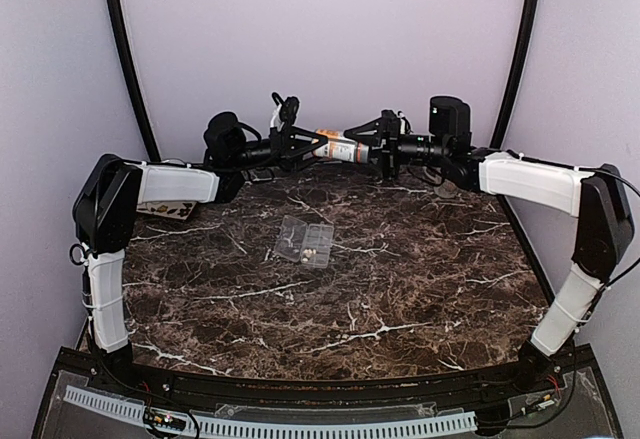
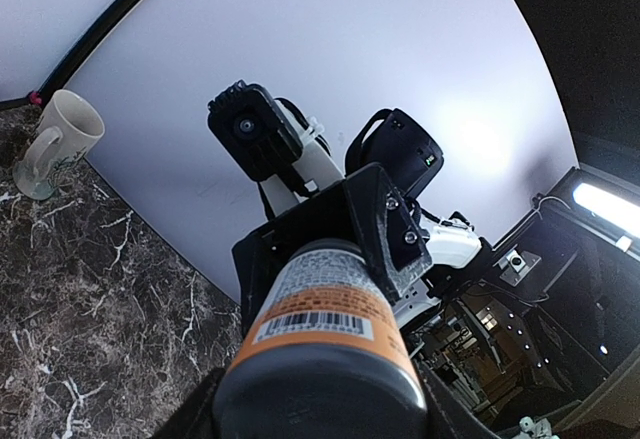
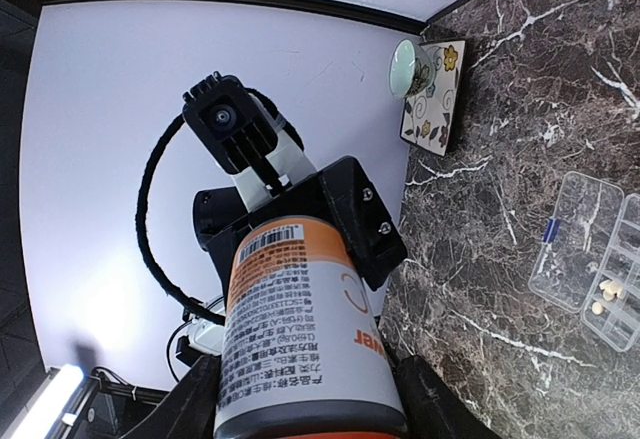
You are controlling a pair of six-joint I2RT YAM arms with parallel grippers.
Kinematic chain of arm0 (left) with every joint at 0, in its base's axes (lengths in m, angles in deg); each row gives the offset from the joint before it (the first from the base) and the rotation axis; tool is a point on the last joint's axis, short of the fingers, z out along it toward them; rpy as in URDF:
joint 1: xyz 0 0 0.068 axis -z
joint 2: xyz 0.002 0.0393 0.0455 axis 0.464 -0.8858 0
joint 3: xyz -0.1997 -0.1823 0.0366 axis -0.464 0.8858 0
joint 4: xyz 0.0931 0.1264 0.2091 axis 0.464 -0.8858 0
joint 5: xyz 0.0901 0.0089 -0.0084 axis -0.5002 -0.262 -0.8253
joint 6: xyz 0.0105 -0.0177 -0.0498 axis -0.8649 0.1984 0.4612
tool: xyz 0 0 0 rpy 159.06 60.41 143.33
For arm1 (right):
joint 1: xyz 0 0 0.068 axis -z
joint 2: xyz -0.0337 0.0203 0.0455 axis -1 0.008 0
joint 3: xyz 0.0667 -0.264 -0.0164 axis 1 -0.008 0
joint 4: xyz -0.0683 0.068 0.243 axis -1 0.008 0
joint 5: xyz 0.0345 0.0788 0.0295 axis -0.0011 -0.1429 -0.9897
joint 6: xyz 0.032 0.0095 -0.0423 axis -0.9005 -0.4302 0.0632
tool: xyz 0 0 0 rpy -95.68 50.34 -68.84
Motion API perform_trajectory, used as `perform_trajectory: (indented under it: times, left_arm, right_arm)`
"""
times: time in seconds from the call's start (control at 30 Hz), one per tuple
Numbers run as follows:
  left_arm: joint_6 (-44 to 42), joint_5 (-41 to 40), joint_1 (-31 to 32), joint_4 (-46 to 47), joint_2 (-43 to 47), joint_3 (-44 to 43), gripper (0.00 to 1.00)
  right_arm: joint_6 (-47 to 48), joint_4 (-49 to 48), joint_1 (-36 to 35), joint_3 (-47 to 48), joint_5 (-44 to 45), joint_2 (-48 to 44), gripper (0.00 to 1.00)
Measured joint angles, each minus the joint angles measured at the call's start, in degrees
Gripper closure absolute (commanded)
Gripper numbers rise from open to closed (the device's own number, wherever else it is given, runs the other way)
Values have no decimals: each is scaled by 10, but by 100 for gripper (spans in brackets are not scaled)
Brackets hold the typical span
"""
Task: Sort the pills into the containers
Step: Place the pill bottle at the center of the board.
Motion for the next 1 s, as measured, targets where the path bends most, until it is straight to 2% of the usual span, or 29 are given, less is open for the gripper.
perform_trajectory:
  times: [0.1, 0.27, 0.33, 0.5, 0.63, 1.0]
  left_arm:
    - [2, 0, 0, 0, 0, -1, 94]
    - [2, 1, -1, -2, 0, -4, 67]
    - [2, 1, -2, -2, 0, -5, 51]
    - [7, -1, -3, 0, 0, -4, 34]
    - [6, -10, -9, -9, 0, 0, 30]
    - [5, -35, -27, -14, 5, 24, 27]
  right_arm:
    - [3, 7, 0, 6, 0, 1, 61]
    - [16, 29, 0, 20, 1, 2, 67]
    - [27, 47, 0, 29, 3, 2, 69]
    - [53, 82, 0, 47, 12, 3, 70]
    - [75, 111, 0, 55, 20, 3, 71]
    - [124, 174, 0, 72, 36, 3, 71]
